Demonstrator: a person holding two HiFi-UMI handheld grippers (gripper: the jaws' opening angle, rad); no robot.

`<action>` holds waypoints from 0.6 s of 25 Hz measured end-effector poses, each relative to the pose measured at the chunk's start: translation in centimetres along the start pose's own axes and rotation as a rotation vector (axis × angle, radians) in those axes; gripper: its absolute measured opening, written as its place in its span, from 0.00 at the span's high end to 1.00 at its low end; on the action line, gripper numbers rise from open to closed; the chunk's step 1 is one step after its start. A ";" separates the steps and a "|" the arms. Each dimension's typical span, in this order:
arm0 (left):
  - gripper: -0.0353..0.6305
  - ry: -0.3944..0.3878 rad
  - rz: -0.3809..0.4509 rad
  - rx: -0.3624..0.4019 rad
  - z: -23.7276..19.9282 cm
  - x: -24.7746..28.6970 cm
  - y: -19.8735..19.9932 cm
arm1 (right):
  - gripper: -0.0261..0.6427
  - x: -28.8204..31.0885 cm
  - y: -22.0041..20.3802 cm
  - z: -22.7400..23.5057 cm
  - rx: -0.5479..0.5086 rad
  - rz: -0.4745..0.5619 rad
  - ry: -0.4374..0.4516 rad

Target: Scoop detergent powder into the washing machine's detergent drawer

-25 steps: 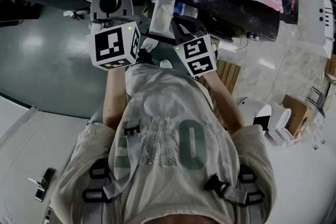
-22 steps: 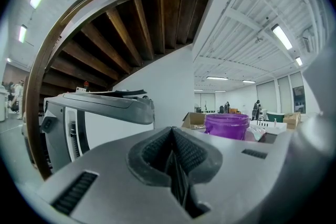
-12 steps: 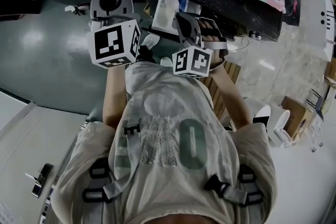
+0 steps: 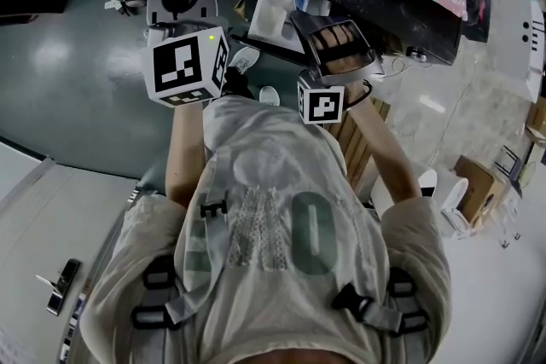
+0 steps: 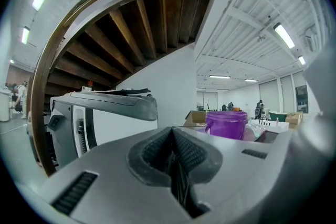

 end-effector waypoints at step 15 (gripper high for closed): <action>0.91 -0.006 0.007 0.004 0.2 0.4 0.3 | 0.94 -0.1 -0.9 0.4 -0.076 0.025 -0.030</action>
Point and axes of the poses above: the fingertips, and each gripper's own axes: x forward along the fingers, z to its right, y out of its top, the point moved 10 cm from there along -x, backward along the fingers, and after that the axes turned 9 degrees about x, right-handed, at the moved point
